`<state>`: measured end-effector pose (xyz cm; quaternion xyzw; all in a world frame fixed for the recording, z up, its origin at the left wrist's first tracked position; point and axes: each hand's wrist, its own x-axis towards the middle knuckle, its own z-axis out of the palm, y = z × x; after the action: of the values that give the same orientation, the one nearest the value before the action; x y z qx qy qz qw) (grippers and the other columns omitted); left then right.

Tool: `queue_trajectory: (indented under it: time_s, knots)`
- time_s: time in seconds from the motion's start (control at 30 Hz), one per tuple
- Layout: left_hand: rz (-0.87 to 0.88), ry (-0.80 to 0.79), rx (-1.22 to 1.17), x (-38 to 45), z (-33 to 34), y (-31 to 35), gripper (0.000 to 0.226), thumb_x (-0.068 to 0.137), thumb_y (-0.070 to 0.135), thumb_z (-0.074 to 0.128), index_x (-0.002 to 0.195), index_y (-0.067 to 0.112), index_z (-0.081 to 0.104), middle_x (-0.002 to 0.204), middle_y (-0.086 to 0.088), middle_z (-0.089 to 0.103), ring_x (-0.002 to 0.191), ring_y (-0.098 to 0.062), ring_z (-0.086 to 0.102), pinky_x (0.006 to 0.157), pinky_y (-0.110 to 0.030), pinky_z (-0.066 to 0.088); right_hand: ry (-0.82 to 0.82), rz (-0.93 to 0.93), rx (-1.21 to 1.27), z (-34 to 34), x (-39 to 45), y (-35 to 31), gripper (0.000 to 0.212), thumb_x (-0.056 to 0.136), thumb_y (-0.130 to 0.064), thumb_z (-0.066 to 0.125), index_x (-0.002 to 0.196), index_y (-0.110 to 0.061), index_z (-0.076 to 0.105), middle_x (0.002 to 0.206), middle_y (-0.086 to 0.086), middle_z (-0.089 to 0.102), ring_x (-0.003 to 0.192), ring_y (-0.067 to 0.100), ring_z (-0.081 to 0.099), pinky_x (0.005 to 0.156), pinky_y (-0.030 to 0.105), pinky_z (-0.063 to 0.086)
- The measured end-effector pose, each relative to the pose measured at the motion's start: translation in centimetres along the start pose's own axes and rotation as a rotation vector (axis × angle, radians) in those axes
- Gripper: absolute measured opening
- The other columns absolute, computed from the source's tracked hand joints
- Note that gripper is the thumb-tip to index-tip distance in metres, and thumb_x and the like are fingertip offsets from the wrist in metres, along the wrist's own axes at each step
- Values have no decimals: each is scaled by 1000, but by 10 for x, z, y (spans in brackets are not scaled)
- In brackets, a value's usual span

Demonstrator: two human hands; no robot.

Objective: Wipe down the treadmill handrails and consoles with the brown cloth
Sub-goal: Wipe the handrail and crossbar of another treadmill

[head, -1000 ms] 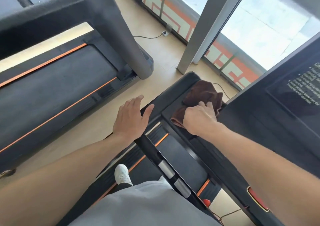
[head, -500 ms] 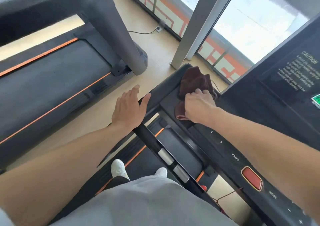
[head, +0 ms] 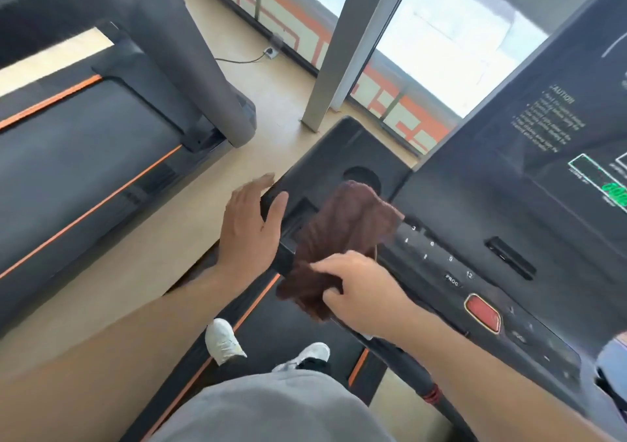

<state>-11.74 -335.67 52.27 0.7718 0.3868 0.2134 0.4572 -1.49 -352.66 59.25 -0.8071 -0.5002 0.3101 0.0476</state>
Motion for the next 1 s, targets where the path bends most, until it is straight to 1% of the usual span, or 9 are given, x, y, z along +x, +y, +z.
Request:
queue_trajectory:
  time_s: [0.07, 0.17, 0.27, 0.33, 0.37, 0.47, 0.57, 0.63, 1.0]
  knots:
    - [44, -23, -142, -34, 1, 3, 43, 102, 44, 43, 136, 19, 55, 138, 9, 58, 132, -10, 50, 114, -34, 38, -128, -58, -61, 36, -9, 3, 59, 77, -17, 56, 132, -35, 67, 130, -16, 63, 110, 16, 49, 98, 38, 46]
    - [44, -37, -247, -86, 3, -3, 40, 100, 42, 47, 131, 19, 60, 133, 15, 61, 130, -8, 54, 110, -25, 41, 19, -105, -164, 67, -10, 11, 67, 71, -28, 68, 137, -36, 59, 132, -13, 55, 117, 18, 46, 97, 42, 48]
    - [-74, -66, -263, -122, 1, -17, 30, 104, 37, 49, 130, 28, 60, 131, 20, 62, 129, -5, 56, 103, -14, 42, 125, 12, -262, 86, -7, 9, 104, 75, -43, 77, 161, -31, 18, 165, 2, 28, 151, 28, 27, 119, 50, 35]
    - [-209, -73, -276, -138, -1, -28, 28, 103, 36, 49, 127, 32, 62, 128, 21, 65, 124, 2, 58, 101, -15, 45, 25, 140, -197, 86, 4, 4, 115, 83, -49, 74, 163, -27, -6, 169, 5, 15, 152, 29, 27, 118, 44, 35]
    - [-273, -69, -251, -144, -1, -35, 27, 103, 37, 50, 126, 33, 63, 125, 23, 66, 121, 5, 59, 102, -20, 47, 12, 198, -165, 83, 14, 2, 114, 85, -52, 72, 163, -27, -6, 166, 6, 25, 146, 29, 38, 110, 42, 42]
    - [-445, -47, -179, -162, 0, -39, 24, 104, 42, 50, 124, 37, 62, 115, 23, 69, 109, 10, 60, 100, -29, 48, 16, 231, -65, 70, 51, 1, 91, 81, -62, 72, 154, -25, 31, 134, 5, 63, 119, 31, 63, 90, 40, 51]
    - [-493, -10, -143, -180, 8, -22, 23, 104, 42, 49, 123, 34, 60, 112, 17, 68, 103, 5, 60, 91, -26, 46, -51, 125, 245, 62, 67, 7, 49, 76, -59, 81, 109, -28, 62, 114, -2, 72, 108, 22, 68, 83, 30, 51]
    - [-508, 9, -113, -193, 19, -6, 23, 104, 40, 48, 124, 33, 58, 109, 16, 67, 100, 1, 60, 91, -29, 46, -85, 87, 425, 59, 65, 14, 31, 79, -47, 85, 99, -30, 68, 106, -4, 74, 101, 17, 71, 81, 27, 51]
    - [-625, 32, -204, -269, 105, 46, 36, 103, 43, 50, 136, 28, 51, 126, 8, 61, 115, -13, 56, 101, -31, 43, -291, 203, 414, 73, -47, 117, 36, 77, -37, 80, 108, -21, 72, 91, 2, 78, 79, 21, 76, 79, 37, 63]
